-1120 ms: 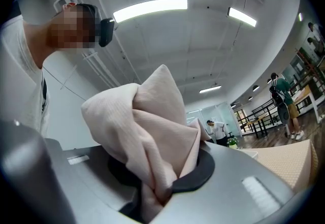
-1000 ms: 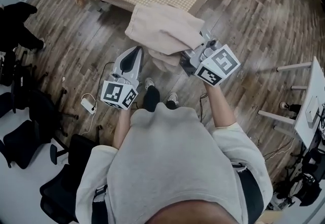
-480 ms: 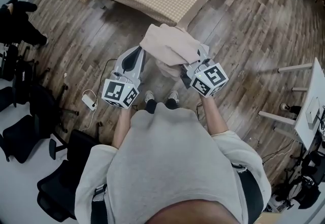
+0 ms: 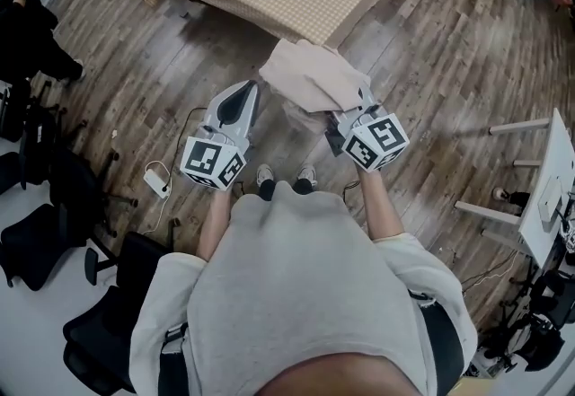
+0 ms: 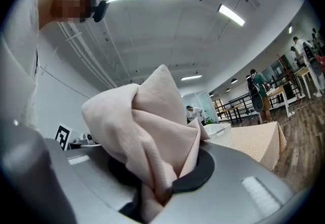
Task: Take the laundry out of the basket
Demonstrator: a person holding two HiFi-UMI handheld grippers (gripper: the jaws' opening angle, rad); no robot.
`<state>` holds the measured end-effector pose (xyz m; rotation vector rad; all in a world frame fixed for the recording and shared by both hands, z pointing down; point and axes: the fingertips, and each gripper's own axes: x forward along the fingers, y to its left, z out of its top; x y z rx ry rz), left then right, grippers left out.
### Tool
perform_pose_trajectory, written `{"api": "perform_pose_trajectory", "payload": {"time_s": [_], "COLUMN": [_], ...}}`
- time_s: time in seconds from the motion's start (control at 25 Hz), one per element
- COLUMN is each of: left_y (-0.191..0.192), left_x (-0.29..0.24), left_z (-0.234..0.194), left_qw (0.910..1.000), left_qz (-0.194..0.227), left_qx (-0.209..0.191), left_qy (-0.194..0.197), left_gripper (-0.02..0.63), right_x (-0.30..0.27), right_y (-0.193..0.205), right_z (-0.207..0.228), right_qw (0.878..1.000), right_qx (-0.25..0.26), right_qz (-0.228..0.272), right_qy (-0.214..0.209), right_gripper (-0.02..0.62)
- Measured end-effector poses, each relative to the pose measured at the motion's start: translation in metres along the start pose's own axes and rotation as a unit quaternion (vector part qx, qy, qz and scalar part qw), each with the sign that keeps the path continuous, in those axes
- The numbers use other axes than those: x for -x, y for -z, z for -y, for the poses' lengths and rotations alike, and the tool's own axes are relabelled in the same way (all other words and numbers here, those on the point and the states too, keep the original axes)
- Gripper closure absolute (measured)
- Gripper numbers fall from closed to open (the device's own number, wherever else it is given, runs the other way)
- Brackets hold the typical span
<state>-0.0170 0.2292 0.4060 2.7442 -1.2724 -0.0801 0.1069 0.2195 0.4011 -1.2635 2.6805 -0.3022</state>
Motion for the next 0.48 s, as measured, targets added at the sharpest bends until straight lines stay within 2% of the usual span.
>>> {"api": "perform_pose_trajectory", "payload": {"time_s": [0.48], "left_y": [-0.003], "left_x": [0.002], "left_z": [-0.01], "left_qw": [1.0], "left_qz": [0.005], "left_qx": [0.002], "left_qy": [0.006], "left_gripper": [0.595], "right_x": [-0.012], "right_y": [0.0], "right_z": [-0.005], "right_qw": [1.0], "right_qx": [0.006], "right_qz": [0.0], "right_qy": [0.005], "right_gripper": [0.505]}}
